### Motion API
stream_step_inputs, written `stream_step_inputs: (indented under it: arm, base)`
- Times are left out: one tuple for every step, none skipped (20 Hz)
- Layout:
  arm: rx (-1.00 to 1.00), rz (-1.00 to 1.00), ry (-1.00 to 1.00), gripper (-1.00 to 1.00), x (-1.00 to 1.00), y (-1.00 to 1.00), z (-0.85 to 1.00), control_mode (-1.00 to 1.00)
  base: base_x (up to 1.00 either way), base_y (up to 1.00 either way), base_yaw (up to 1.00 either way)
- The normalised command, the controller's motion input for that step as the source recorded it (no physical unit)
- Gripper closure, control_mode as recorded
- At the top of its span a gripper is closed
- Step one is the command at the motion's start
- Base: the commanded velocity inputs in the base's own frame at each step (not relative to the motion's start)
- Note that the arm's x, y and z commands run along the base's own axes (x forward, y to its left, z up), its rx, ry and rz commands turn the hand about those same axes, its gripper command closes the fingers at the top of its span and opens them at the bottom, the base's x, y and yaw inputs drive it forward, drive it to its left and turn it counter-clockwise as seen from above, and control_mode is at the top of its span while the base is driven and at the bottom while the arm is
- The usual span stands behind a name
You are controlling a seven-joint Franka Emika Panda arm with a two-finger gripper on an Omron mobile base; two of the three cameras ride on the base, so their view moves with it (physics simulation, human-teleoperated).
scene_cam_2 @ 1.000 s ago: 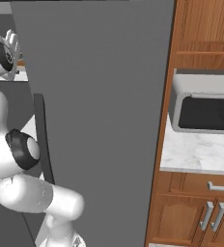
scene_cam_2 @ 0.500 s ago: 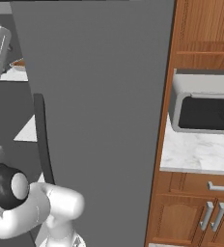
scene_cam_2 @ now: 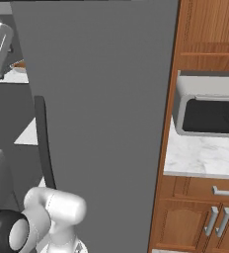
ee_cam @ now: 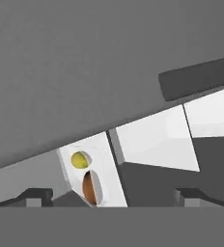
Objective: Take the lemon and potato out of the freezer and place them in the tupperware container on the counter. Then put the tupperware containing the vegetables back in the freezer.
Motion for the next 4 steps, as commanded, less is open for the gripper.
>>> stream_step_inputs:
  arm:
    - [0.0,-0.01,-0.01,-1.0,-1.0,-0.84,0.0,-1.0]
    - [0.0,-0.02,-0.01,-1.0,-1.0,-0.86,0.0,-1.0]
    - [0.0,-0.03,-0.01,-1.0,-1.0,-0.84,0.0,-1.0]
    - [0.0,-0.04,0.0,-1.0,-1.0,-0.79,0.0,-1.0]
  base:
    - [0.0,0.0,0.0]
    - [0.0,0.0,0.0]
    - [0.0,0.0,0.0]
    - [0.0,0.0,0.0]
